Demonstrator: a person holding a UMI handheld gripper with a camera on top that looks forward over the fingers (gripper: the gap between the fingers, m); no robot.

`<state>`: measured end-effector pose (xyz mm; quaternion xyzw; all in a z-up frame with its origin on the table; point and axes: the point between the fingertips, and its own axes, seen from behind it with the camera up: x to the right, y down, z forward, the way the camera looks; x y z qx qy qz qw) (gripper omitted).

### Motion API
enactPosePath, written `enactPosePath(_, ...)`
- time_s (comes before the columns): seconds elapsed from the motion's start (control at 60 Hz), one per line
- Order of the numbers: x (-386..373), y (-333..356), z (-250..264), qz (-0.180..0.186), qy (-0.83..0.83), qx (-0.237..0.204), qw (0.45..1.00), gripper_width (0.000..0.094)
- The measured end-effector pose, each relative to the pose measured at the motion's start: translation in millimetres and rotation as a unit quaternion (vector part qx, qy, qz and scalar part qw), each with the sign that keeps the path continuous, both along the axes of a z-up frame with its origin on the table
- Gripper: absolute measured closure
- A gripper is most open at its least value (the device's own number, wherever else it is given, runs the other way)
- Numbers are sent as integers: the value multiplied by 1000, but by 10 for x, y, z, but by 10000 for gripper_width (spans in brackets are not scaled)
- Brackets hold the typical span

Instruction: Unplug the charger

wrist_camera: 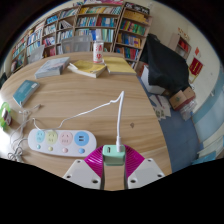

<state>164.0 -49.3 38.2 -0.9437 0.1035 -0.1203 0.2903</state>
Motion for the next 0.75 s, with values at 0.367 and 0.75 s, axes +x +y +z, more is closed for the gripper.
enactPosePath(0.367, 221, 171, -500, 94, 70, -18, 993, 399)
enactPosePath(0.75, 593, -320, 244, 98, 159, 74, 980, 100)
